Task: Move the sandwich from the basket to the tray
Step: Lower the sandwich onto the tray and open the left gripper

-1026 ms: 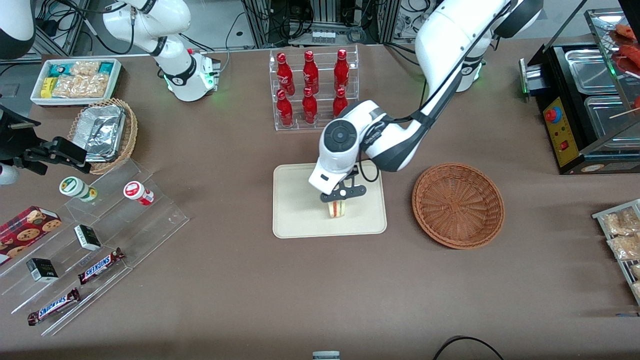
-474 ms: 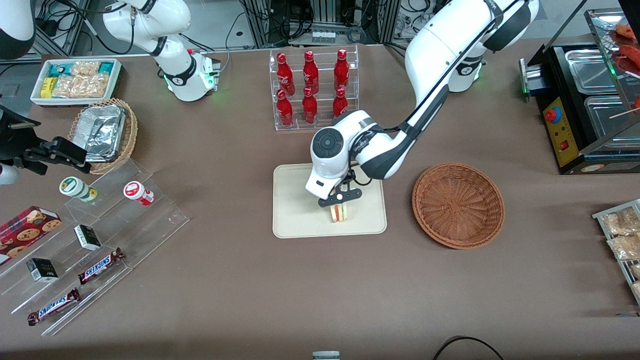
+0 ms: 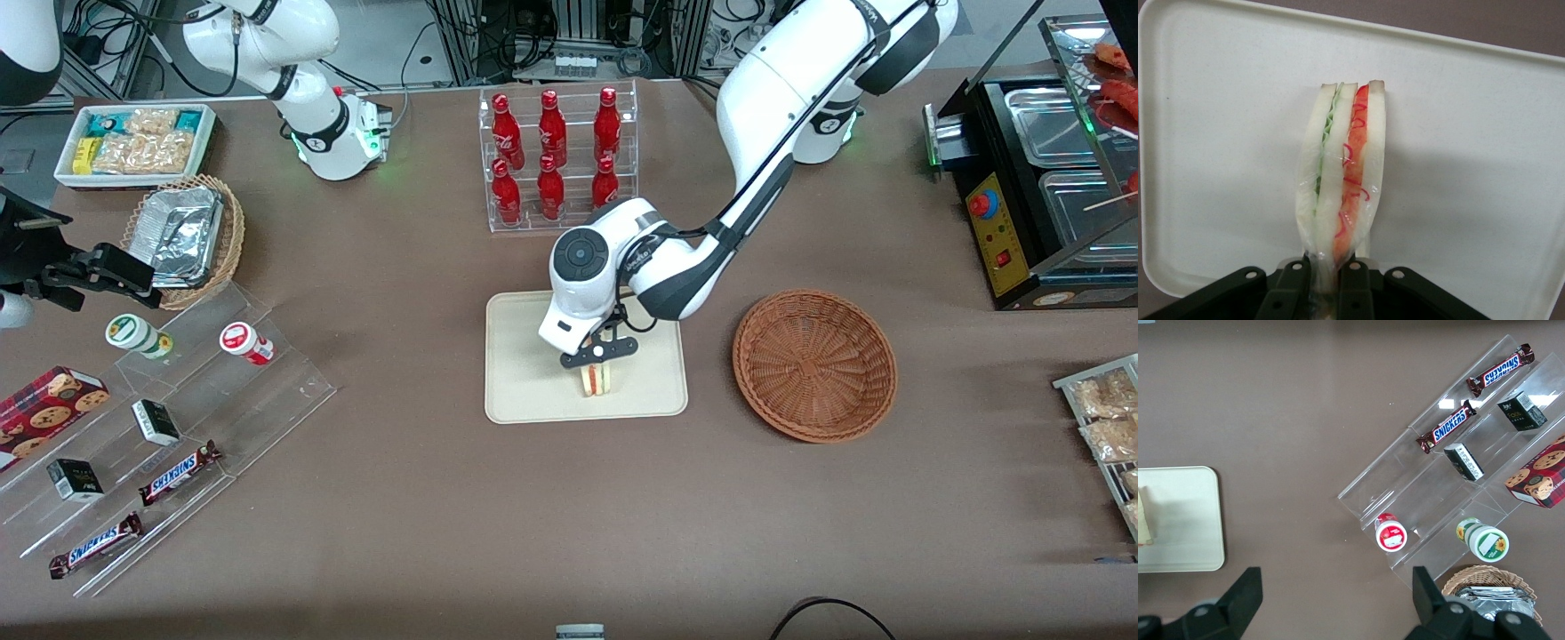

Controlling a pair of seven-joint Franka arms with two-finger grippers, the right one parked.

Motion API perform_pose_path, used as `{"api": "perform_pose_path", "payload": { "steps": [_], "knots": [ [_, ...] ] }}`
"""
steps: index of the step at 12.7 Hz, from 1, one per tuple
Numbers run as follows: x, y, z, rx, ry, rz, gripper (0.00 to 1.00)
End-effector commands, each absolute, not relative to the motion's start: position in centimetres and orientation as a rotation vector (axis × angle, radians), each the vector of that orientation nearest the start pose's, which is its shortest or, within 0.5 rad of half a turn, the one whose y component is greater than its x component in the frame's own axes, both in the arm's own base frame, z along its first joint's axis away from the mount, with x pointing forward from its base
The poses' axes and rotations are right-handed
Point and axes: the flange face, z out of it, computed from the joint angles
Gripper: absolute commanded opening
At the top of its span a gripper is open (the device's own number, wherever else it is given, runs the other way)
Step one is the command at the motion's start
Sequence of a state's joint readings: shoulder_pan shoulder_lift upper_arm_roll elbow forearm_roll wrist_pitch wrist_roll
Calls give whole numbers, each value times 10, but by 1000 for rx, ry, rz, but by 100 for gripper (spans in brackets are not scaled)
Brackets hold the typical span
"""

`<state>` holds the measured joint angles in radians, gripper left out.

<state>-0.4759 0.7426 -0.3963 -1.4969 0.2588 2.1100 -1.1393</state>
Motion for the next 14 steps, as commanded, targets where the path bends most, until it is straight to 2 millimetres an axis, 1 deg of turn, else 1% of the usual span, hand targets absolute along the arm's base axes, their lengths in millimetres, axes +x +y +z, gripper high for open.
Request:
{"api": "perform_pose_path", "payload": {
  "steps": [1,2,3,5,6,7,9,10,11,12,13,14],
  "knots": [
    [500,-509,242,-3104,-304,118,23],
    [500,-509,242,-3114,-335,158,80],
    [500,-510,245,-3125,-363,189,100],
    [505,-512,261,-3141,-388,185,100],
    [507,-512,280,-3149,-394,162,100],
    [510,-505,292,-3127,-399,165,100],
    [507,-494,327,-3074,-374,149,100],
    [509,-482,346,-3060,-327,149,100],
    [516,-460,362,-3033,-242,186,100],
    [521,-445,379,-3018,-154,208,100],
    [518,-436,396,-2999,-114,210,100],
    [522,-419,407,-2976,-138,224,100]
  ]
}}
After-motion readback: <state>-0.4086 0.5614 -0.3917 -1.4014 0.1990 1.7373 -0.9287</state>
